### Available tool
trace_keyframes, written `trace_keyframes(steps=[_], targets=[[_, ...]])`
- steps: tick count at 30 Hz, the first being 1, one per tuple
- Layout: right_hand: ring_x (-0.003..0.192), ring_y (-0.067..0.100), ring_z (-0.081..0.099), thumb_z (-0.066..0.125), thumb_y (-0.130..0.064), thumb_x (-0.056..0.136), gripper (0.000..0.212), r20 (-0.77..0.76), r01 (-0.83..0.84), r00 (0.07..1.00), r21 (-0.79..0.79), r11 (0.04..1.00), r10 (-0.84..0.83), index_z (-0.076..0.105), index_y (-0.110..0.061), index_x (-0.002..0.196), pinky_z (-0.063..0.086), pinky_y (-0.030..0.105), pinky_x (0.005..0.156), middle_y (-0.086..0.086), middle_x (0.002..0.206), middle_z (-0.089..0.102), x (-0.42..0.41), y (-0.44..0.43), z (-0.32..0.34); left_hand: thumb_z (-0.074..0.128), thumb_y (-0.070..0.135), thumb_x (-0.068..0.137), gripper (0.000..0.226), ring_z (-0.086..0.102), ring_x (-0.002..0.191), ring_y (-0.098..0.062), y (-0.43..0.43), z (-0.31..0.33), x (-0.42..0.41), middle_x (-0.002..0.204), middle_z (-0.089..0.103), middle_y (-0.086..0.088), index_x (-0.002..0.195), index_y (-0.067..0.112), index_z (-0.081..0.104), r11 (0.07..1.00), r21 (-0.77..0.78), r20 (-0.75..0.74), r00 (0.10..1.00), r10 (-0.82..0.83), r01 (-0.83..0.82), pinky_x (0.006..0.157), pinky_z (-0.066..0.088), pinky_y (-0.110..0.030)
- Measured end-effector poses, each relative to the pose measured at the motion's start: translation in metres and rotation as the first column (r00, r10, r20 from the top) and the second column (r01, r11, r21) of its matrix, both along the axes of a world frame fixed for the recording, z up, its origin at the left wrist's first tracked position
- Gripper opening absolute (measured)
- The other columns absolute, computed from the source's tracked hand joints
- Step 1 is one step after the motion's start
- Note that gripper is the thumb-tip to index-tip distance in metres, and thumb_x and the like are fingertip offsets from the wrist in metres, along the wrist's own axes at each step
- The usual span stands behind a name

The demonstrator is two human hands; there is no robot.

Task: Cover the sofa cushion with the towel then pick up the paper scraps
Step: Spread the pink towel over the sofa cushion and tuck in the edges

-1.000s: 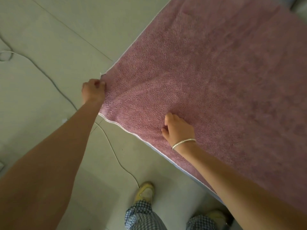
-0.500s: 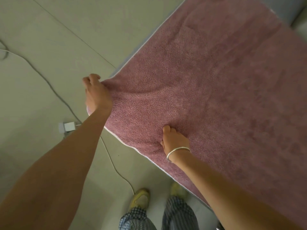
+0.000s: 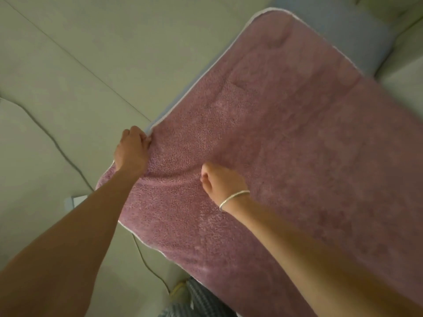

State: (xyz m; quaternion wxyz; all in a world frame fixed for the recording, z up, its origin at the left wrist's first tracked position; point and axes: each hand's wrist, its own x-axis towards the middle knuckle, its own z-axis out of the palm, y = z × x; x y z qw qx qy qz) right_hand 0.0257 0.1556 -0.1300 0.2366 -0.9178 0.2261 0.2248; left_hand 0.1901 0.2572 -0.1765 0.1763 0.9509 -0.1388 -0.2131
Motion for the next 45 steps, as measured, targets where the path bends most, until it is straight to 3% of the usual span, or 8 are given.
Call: trace_keyframes(steps=[10, 15, 19, 26, 29, 32, 36, 45], targets=[[0.114, 0.029, 0.049, 0.041, -0.009, 0.094, 0.03, 0.08, -0.062, 0.994, -0.172, 0.983, 0.077, 0.042, -0.009, 0.124, 0.047, 0.038, 0.083, 0.013, 0.129, 0.042, 0.11, -0.079, -0.025, 0.039, 0.023, 0.097, 0.025, 0.055, 0.093, -0.039, -0.006, -0.013, 0.012, 0.112, 0.053, -0.019, 0.104, 0.002, 0.05, 0.996, -0.017, -0.024, 0.996, 0.088, -0.089, 0.069, 0.032, -0.038], [0.111, 0.037, 0.057, 0.038, 0.005, 0.091, 0.056, -0.082, -0.115, 0.992, -0.196, 0.974, 0.1, 0.029, -0.018, 0.141, 0.046, 0.044, 0.088, 0.009, 0.149, 0.023, 0.167, -0.111, -0.032, 0.042, 0.036, 0.095, 0.029, 0.054, 0.083, -0.024, -0.01, -0.012, 0.028, 0.103, 0.055, -0.006, 0.101, 0.011, 0.054, 0.992, -0.117, -0.072, 0.996, -0.058, 0.049, 0.069, 0.036, -0.03], [0.116, 0.037, 0.053, 0.042, 0.0, 0.091, 0.043, -0.18, -0.23, 0.965, -0.22, 0.948, 0.192, 0.046, -0.014, 0.131, 0.045, 0.043, 0.098, 0.014, 0.135, 0.04, 0.193, -0.135, -0.038, 0.047, 0.039, 0.092, 0.022, 0.047, 0.076, -0.016, -0.039, -0.008, 0.04, 0.089, 0.049, 0.003, 0.09, 0.017, 0.049, 0.982, -0.138, -0.149, 0.978, -0.147, 0.127, 0.066, 0.032, -0.027], [0.094, 0.033, 0.06, 0.048, -0.002, 0.092, 0.017, 0.047, -0.14, 0.985, -0.337, 0.931, 0.165, 0.049, -0.003, 0.108, 0.035, 0.032, 0.06, 0.016, 0.111, 0.052, 0.203, -0.145, -0.044, 0.04, 0.029, 0.096, 0.02, 0.055, 0.082, -0.026, -0.066, -0.012, 0.047, 0.096, 0.055, -0.005, 0.093, 0.012, 0.051, 0.983, -0.082, -0.034, 0.986, -0.165, 0.162, 0.066, 0.037, -0.03], [0.071, 0.03, 0.063, 0.075, 0.001, 0.066, 0.026, 0.219, -0.043, 0.966, -0.377, 0.925, 0.135, 0.06, -0.003, 0.086, 0.042, 0.027, 0.045, 0.015, 0.084, 0.062, 0.196, -0.147, -0.051, 0.047, 0.016, 0.092, 0.012, 0.056, 0.093, -0.03, -0.076, -0.019, 0.039, 0.103, 0.055, -0.009, 0.098, 0.009, 0.054, 0.994, -0.102, -0.02, 0.999, -0.046, 0.044, 0.067, 0.04, -0.034], [0.087, 0.034, 0.065, 0.075, -0.01, 0.066, 0.03, 0.369, 0.158, 0.929, -0.362, 0.919, -0.014, 0.063, -0.004, 0.093, 0.053, 0.039, 0.071, 0.016, 0.095, 0.067, 0.189, -0.168, -0.056, 0.049, 0.001, 0.082, 0.023, 0.054, 0.097, -0.033, -0.096, -0.026, 0.042, 0.107, 0.059, -0.013, 0.102, 0.006, 0.059, 0.975, -0.156, 0.119, 0.983, -0.138, 0.156, 0.074, 0.045, -0.038], [0.144, 0.026, 0.017, 0.041, -0.027, 0.095, 0.052, 0.225, 0.399, 0.914, -0.368, 0.84, -0.336, 0.029, -0.008, 0.142, 0.015, 0.048, 0.115, 0.011, 0.153, 0.026, 0.177, -0.22, -0.051, 0.038, 0.02, 0.085, 0.031, 0.045, 0.102, -0.018, -0.139, -0.032, 0.048, 0.108, 0.065, -0.009, 0.102, 0.01, 0.063, 0.842, -0.274, 0.261, 0.879, -0.4, 0.465, 0.088, 0.04, -0.031], [0.145, 0.023, -0.011, 0.022, -0.044, 0.097, 0.058, -0.116, 0.14, 0.974, -0.367, 0.92, -0.195, 0.003, -0.024, 0.148, -0.003, 0.055, 0.115, -0.005, 0.158, -0.007, 0.188, -0.255, -0.064, -0.004, 0.045, 0.083, 0.069, 0.001, 0.139, -0.003, -0.174, -0.04, 0.049, 0.156, 0.006, 0.005, 0.147, 0.021, 0.006, 0.766, -0.196, 0.046, 0.786, -0.617, 0.613, 0.114, 0.0, -0.021]])
